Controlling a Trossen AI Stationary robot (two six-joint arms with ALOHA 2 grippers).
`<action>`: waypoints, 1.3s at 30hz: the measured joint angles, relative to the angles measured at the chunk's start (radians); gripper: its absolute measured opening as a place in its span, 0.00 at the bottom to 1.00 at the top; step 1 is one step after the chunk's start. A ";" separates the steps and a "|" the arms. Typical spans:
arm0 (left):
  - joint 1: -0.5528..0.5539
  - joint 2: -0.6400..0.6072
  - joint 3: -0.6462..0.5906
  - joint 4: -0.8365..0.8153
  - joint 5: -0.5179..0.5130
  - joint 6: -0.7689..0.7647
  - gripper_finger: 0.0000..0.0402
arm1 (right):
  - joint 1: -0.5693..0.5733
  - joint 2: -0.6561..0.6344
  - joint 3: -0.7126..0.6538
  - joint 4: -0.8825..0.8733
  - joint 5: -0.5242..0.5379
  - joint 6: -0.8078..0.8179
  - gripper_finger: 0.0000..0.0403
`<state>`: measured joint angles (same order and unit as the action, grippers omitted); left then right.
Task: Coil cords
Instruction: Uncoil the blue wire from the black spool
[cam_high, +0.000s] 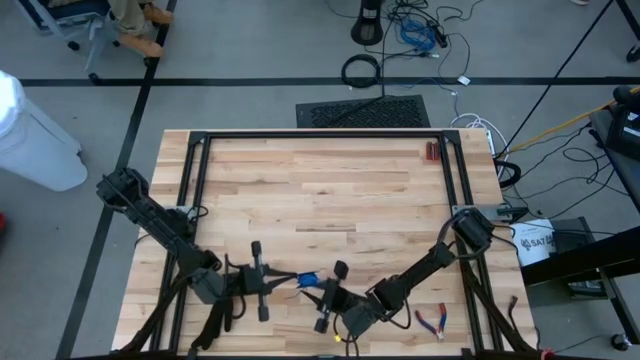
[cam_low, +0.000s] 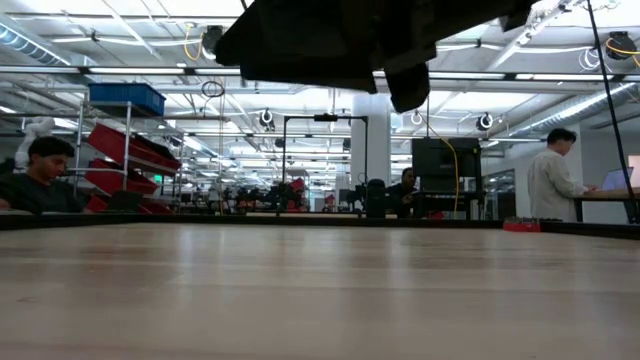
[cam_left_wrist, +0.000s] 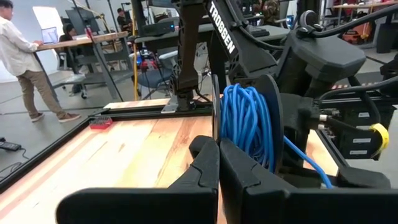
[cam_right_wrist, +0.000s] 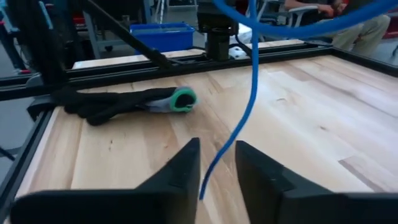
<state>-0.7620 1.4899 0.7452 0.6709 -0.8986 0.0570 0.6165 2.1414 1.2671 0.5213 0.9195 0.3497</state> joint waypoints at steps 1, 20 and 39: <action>-0.001 0.000 0.000 0.000 0.000 0.000 0.00 | 0.004 0.000 0.000 0.002 0.000 -0.005 0.14; -0.006 0.000 0.000 -0.071 -0.039 -0.003 0.00 | 0.055 0.000 0.045 0.096 -0.011 -0.076 0.00; -0.045 0.000 0.000 -0.209 -0.079 -0.121 0.00 | 0.173 -0.053 0.281 -0.188 0.112 -0.285 0.00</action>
<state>-0.8066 1.4902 0.7452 0.4617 -0.9773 -0.0641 0.7897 2.0887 1.5481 0.3331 1.0312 0.0651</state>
